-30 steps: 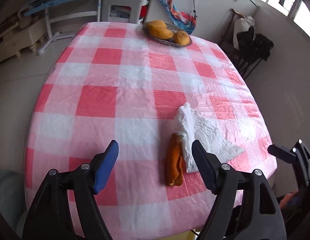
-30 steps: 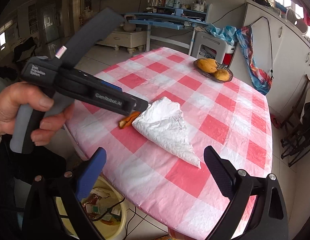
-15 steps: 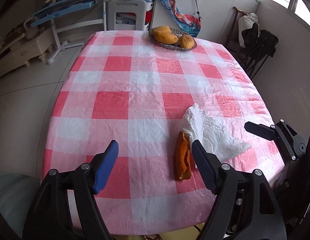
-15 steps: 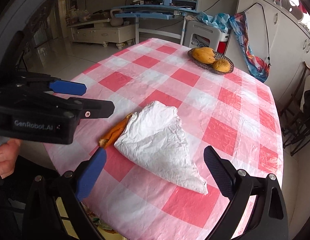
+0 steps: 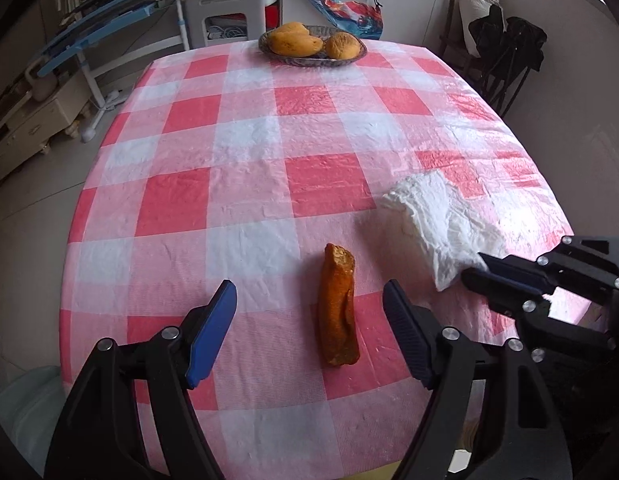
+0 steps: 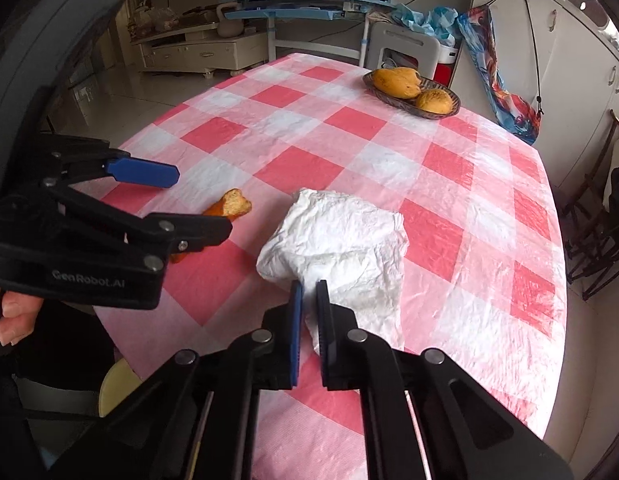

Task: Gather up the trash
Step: 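Grasp the orange peel with the left tool while the right tool grasps the white plastic bag, then carry the peel and bag to the yellow basin and open both tools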

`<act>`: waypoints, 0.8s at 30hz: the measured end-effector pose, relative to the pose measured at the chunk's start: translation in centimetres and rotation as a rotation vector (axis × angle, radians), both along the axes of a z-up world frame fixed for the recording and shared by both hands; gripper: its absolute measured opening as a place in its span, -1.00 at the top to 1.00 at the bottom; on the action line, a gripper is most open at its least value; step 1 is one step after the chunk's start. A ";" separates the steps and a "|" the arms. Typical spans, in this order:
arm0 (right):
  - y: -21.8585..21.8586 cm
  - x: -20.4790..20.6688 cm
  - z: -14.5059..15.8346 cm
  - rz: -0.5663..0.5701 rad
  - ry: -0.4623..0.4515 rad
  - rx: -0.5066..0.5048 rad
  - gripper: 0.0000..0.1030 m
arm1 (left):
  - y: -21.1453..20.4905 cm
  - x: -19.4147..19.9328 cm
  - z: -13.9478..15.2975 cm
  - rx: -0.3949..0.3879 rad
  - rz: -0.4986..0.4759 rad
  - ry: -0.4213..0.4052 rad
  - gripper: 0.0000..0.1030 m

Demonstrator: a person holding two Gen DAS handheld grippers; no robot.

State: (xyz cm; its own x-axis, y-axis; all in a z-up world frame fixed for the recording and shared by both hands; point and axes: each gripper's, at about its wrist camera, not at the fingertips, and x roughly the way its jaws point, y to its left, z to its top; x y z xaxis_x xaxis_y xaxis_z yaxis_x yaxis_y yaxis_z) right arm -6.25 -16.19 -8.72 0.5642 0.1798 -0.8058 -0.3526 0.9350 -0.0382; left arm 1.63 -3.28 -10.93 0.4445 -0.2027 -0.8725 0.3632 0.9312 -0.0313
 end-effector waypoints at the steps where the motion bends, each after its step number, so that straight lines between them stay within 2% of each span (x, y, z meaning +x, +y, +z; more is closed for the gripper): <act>1: -0.3 -0.3 0.1 -0.004 -0.005 0.002 0.86 | -0.4 -0.1 -0.3 0.018 -0.010 -0.004 -0.26; 2: -0.6 -0.5 0.2 -0.006 -0.010 0.002 0.85 | -0.9 -0.4 -0.5 0.045 -0.020 -0.021 -0.20; 3: -0.8 -0.6 0.3 -0.007 -0.015 0.001 0.86 | -1.1 -0.7 -0.5 0.051 -0.038 -0.045 0.05; 4: -1.0 -0.8 0.4 -0.009 -0.022 0.001 0.86 | -1.4 -1.0 -0.3 0.038 -0.060 -0.047 0.41; 5: -1.1 -1.0 0.4 -0.011 -0.027 0.000 0.86 | -1.6 -1.1 -0.2 0.041 -0.067 -0.046 0.60; 6: -1.3 -1.1 0.5 -0.011 -0.031 -0.002 0.85 | -1.5 -1.3 -0.1 0.041 -0.065 -0.043 0.69; 9: -1.1 -1.6 0.8 -0.006 -0.055 -0.005 0.86 | -0.1 -1.6 0.5 0.015 -0.003 -0.047 0.70; 13: 0.2 -2.5 1.5 0.023 -0.108 -0.024 0.85 | 3.7 -2.2 2.8 -0.090 0.114 -0.082 0.70; 16: 1.5 -3.2 1.9 0.056 -0.138 -0.024 0.86 | 6.8 -3.1 3.7 -0.189 0.210 -0.079 0.70; 21: 4.0 -5.5 3.0 0.199 -0.191 0.038 0.86 | 10.1 -5.7 4.6 -0.286 0.301 -0.092 0.70; 24: 5.9 -7.2 3.1 0.303 -0.171 0.059 0.86 | 11.4 -7.3 4.9 -0.311 0.333 -0.102 0.70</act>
State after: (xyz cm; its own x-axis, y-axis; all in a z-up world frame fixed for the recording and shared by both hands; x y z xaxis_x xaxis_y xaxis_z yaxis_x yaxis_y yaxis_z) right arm -13.49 -10.28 -5.61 0.6044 0.4030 -0.6872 -0.6071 0.7915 -0.0698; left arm -5.71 8.13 -6.08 0.6099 -0.2795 -0.7416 0.0620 0.9497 -0.3070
